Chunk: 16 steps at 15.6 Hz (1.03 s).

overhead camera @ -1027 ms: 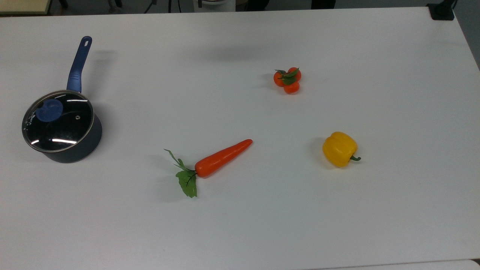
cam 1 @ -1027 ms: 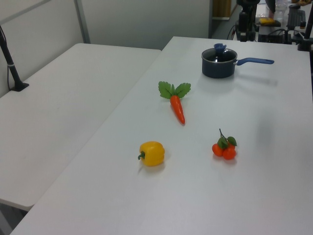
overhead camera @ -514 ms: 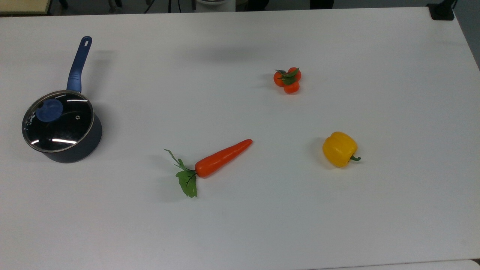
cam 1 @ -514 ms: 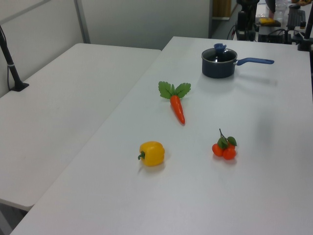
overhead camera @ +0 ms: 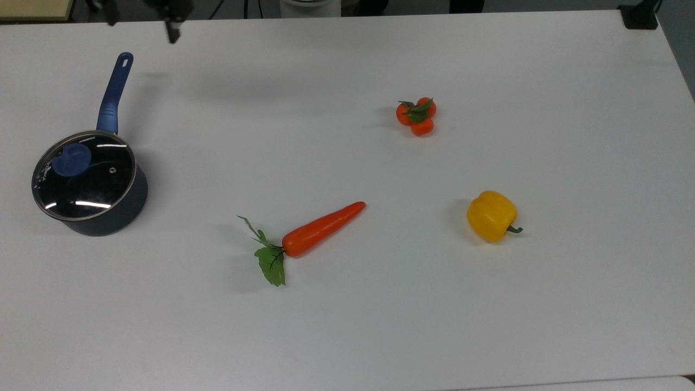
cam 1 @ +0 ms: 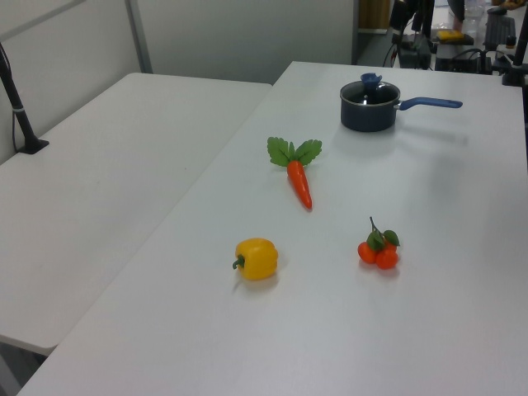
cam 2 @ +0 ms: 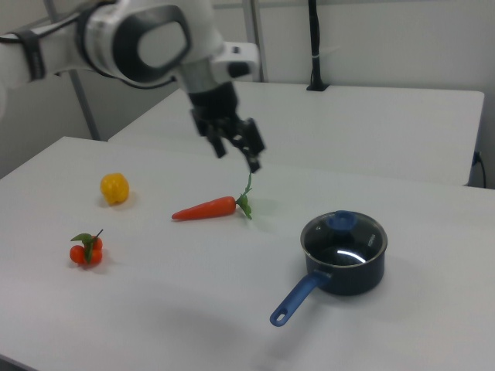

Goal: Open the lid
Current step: 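Move the gripper down over the blue knob of the saucepan lid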

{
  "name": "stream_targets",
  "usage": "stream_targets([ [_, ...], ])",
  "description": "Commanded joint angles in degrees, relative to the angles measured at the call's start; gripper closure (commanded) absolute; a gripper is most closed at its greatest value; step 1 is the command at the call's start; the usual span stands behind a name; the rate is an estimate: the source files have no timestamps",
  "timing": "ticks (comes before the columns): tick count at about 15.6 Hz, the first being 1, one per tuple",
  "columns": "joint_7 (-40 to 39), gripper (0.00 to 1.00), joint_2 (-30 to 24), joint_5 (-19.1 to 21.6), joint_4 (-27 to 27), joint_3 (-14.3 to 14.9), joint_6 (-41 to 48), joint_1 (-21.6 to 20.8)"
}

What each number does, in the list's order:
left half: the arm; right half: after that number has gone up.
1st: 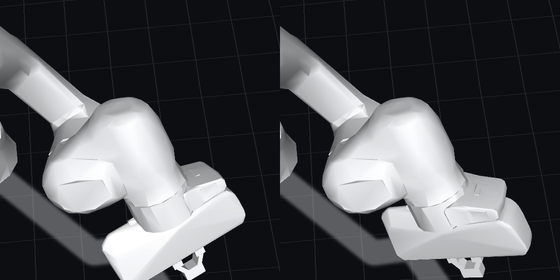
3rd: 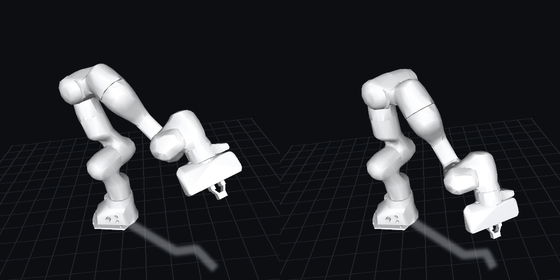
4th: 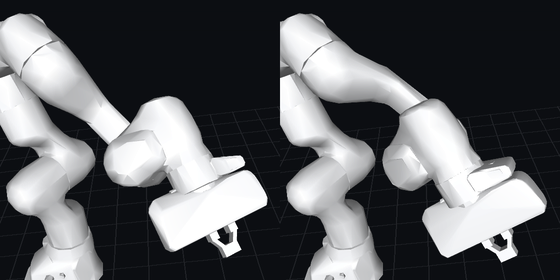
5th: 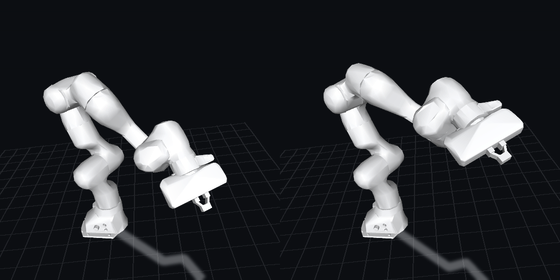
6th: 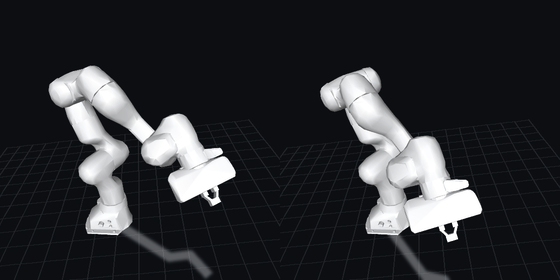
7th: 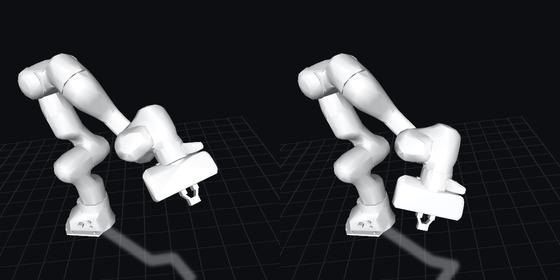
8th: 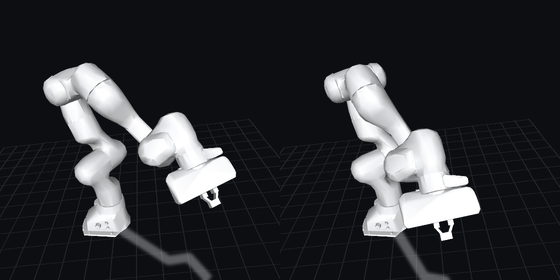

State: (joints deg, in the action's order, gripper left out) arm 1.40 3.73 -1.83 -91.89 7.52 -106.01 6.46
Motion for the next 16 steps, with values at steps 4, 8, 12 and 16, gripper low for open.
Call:
stream_targets([
  [4,0.8,0.0,8.3,2.6,1.3,0.0,-15.2,6.9],
  [8,0.8,0.0,13.7,4.5,1.3,0.0,-23.9,8.7],
  [12,0.2,0.0,18.0,4.4,1.4,0.0,-30.5,9.3],
  [16,0.4,0.0,20.4,4.3,1.3,0.0,-33.2,9.5],
])
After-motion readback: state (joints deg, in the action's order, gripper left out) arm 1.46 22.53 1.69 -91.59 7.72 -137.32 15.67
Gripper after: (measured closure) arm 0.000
